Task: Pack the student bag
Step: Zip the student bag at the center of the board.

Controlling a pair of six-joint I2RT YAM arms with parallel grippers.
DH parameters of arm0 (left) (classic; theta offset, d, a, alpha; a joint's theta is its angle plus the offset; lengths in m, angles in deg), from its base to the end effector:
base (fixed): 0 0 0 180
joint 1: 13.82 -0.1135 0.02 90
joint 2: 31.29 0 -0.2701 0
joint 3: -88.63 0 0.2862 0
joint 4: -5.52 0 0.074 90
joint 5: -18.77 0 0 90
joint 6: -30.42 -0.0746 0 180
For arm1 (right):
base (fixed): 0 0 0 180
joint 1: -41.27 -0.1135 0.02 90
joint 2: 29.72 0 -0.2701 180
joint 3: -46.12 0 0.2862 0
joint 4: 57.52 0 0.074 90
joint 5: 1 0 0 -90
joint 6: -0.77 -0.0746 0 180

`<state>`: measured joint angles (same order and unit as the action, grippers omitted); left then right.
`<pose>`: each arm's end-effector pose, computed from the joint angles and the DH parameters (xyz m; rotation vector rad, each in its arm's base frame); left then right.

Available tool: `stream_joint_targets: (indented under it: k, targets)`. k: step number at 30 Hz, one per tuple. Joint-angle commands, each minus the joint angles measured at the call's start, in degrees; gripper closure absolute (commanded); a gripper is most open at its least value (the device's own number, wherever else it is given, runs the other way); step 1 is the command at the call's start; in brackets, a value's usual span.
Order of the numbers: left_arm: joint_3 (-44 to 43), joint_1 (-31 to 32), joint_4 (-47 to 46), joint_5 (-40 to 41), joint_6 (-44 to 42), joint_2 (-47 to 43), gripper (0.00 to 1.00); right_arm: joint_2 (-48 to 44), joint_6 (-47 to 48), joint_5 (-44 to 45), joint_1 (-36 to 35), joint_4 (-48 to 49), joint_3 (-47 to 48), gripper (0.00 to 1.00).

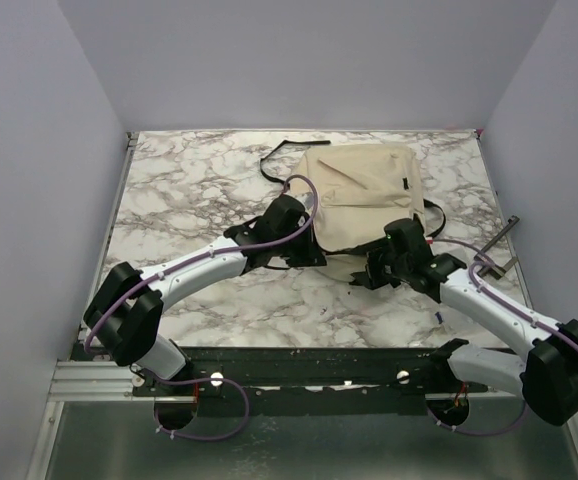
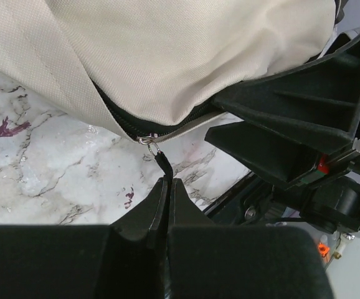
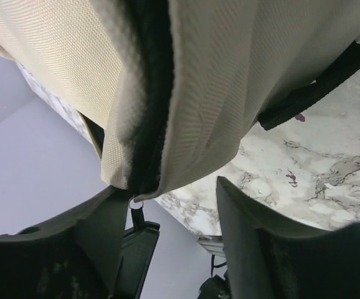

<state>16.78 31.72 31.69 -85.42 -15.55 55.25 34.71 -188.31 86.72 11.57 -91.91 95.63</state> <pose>0.2610 -0.2920 0.2148 0.1755 2.5023 -1.0278 0.2390 0.1397 0.1708 1.5307 2.2466 0.9324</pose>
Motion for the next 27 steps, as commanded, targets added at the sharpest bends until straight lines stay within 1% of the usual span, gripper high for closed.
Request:
stream_joint_targets:
  k: [1,2,4,5,6,7,8,10,12,14,16,18,21,22,27]
  targets:
    - [0.6,1.23,-0.6,-3.53,1.3,-2.07,1.0,-0.99,-2.97,6.07,-0.51,2.17,-2.13,0.45]
    - [0.6,1.27,-0.6,-3.52,1.32,-2.16,1.0,-0.88,-2.62,6.36,-0.54,2.22,-2.71,0.52]
    - [0.44,1.23,-0.69,-3.32,1.23,-1.98,1.0,-0.72,-1.56,7.11,-0.49,2.59,-4.13,0.6]
    - [0.35,1.29,-0.71,-3.16,1.04,-1.86,1.0,-0.86,-0.31,7.66,-0.54,2.92,-4.87,0.7]
    - [0.29,1.22,-0.61,-2.92,0.85,-1.71,1.0,-1.02,1.54,8.54,-0.52,3.37,-5.37,0.82]
    - [0.24,1.03,-0.54,-2.78,0.52,-1.61,1.0,-1.14,5.77,9.03,-0.54,5.09,-5.94,0.95]
    - [0.29,0.64,-0.44,-2.68,0.4,-1.6,1.0,-1.02,10.69,9.2,-0.54,7.49,-6.47,0.99]
    - [0.91,-0.68,-0.24,-3.06,0.33,-1.97,1.0,0.9,24.54,5.17,-0.5,15.72,-7.35,0.99]
    - [2.3,-2.24,-0.24,-3.08,-0.02,-2.81,1.0,3.8,35.07,1.24,-0.45,14.98,-4.41,0.99]
    - [4.03,-4.05,-0.01,-2.5,-0.95,-3.72,1.0,7.45,47.39,-7.24,-0.37,16.75,-1.69,0.99]
    - [5.89,-6.12,0.49,-2.13,-1.64,-4.81,1.0,9.18,54.71,-11.69,-0.54,15.48,0.47,0.99]
    - [7.68,-7.86,0.56,-1.92,-2.14,-6.02,1.0,9.52,61.41,-19.15,-0.54,19.04,0.0,0.99]
    - [9.98,-9.01,0.74,-1.39,-2.54,-7.42,1.0,11.31,69.62,-27.69,-0.7,18.18,2.33,0.99]
    - [10.6,-9.21,0.82,-1.11,-2.62,-7.96,1.0,12.24,72.14,-29.79,-0.8,16.56,3.56,0.99]
    - [13.02,-9.59,1.46,-0.21,-2.55,-10.22,1.0,17.41,84.76,-31.8,-3.32,4.92,9.98,0.99]
